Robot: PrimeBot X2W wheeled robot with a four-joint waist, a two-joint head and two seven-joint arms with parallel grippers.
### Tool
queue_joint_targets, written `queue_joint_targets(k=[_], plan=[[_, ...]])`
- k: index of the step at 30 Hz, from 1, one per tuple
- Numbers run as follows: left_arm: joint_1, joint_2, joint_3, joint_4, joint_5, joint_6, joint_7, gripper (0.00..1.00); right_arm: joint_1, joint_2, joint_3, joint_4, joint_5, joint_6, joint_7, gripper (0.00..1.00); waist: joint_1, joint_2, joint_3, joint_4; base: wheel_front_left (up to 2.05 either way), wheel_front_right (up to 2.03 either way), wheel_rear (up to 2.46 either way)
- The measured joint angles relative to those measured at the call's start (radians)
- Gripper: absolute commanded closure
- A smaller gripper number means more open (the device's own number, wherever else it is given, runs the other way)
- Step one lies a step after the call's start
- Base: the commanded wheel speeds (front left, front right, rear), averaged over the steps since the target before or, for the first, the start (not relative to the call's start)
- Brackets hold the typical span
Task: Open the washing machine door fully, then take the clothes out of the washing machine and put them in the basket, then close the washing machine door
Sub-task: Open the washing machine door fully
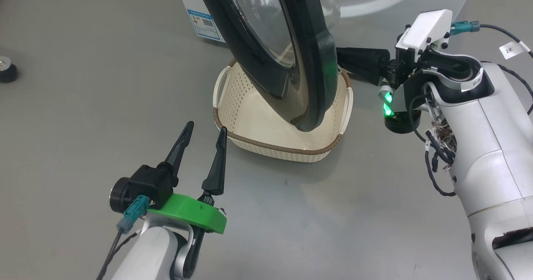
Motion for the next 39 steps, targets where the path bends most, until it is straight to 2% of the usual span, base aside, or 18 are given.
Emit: queue_joint_targets(k=[19, 26, 39], plan=[[0.028, 0.000, -0.011, 0.003, 0.007, -0.003, 0.000, 0.00, 0.093, 0.016, 0.077, -0.055, 0.074, 0.000, 0.013, 1.00, 0.0000, 0.0000, -0.029, 0.001, 0.00, 0.00, 0.00], [0.029, 0.000, -0.015, 0.003, 0.007, -0.003, 0.000, 0.00, 0.113, 0.016, 0.132, -0.097, 0.143, 0.000, 0.014, 1.00, 0.0000, 0.0000, -0.036, 0.003, 0.00, 0.00, 0.00], [0.033, 0.000, -0.006, -0.002, 0.007, -0.003, 0.000, 0.00, 0.117, 0.016, 0.184, -0.130, 0.169, 0.000, -0.025, 1.00, 0.0000, 0.0001, -0.026, 0.002, 0.00, 0.00, 0.00]])
